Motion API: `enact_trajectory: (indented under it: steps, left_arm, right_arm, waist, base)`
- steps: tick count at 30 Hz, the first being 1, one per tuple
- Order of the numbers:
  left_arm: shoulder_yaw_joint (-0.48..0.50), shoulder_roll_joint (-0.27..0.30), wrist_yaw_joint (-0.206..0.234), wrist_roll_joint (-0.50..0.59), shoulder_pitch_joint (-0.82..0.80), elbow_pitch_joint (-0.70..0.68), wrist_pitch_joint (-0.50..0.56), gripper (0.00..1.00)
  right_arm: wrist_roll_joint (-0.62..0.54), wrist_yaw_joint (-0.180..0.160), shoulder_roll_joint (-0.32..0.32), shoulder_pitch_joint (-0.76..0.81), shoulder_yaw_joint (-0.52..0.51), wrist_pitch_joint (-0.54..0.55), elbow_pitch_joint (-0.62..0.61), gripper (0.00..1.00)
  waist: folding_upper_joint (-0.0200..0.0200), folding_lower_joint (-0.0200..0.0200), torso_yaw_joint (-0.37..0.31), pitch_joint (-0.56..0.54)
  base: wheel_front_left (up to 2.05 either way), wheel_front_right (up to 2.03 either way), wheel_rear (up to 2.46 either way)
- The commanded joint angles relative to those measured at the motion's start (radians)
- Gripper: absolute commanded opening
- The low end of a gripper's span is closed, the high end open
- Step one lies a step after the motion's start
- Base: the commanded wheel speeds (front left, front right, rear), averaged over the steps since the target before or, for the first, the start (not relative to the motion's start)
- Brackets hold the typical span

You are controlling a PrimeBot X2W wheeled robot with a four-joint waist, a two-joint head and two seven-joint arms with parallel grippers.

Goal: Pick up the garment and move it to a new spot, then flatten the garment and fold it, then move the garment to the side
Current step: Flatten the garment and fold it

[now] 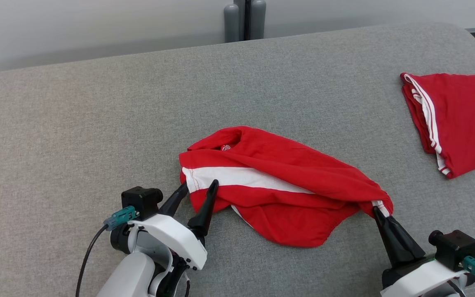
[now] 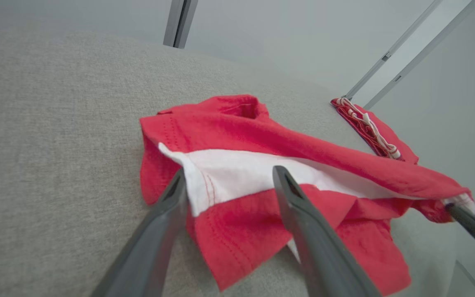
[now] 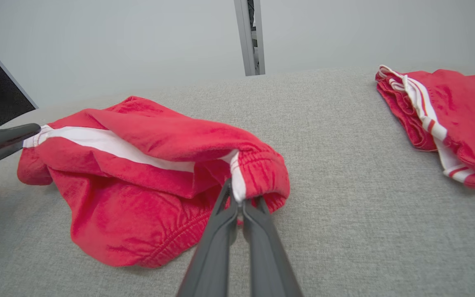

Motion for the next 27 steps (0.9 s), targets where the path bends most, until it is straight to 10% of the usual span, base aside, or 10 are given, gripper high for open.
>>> enact_trajectory:
  steps: [1,9,12,16,27]
  left_arm:
    - [0.0,0.005,-0.002,-0.001,-0.015,-0.005,-0.004,1.0]
    - [0.005,0.005,0.025,-0.008,-0.032,-0.011,-0.012,1.0]
    - [0.004,0.005,0.039,-0.015,-0.045,0.006,0.001,0.39]
    - [-0.004,0.007,0.047,-0.017,-0.068,0.037,0.03,0.01]
    - [-0.009,0.025,0.058,-0.015,-0.086,0.077,0.056,0.0]
  right_arm:
    - [-0.002,0.0,-0.002,-0.001,-0.005,-0.005,-0.001,0.0]
    - [0.0,0.0,0.004,-0.012,0.001,-0.005,0.002,0.0]
    - [0.004,0.0,0.004,-0.019,0.007,-0.005,0.005,0.0]
    - [0.004,0.0,0.002,-0.022,0.007,-0.005,0.006,0.0]
    - [-0.009,0.0,-0.007,-0.022,-0.021,-0.005,-0.008,0.0]
  waist:
    - [0.0,0.0,0.001,0.0]
    - [0.0,0.0,-0.002,0.006]
    - [0.0,0.0,-0.006,0.009]
    - [0.0,0.0,-0.011,0.01]
    - [0.0,0.0,-0.007,0.004]
  base:
    - [0.0,0.0,0.0]
    - [0.0,0.0,0.0]
    - [0.0,0.0,0.0]
    - [0.0,0.0,0.0]
    - [0.0,0.0,0.0]
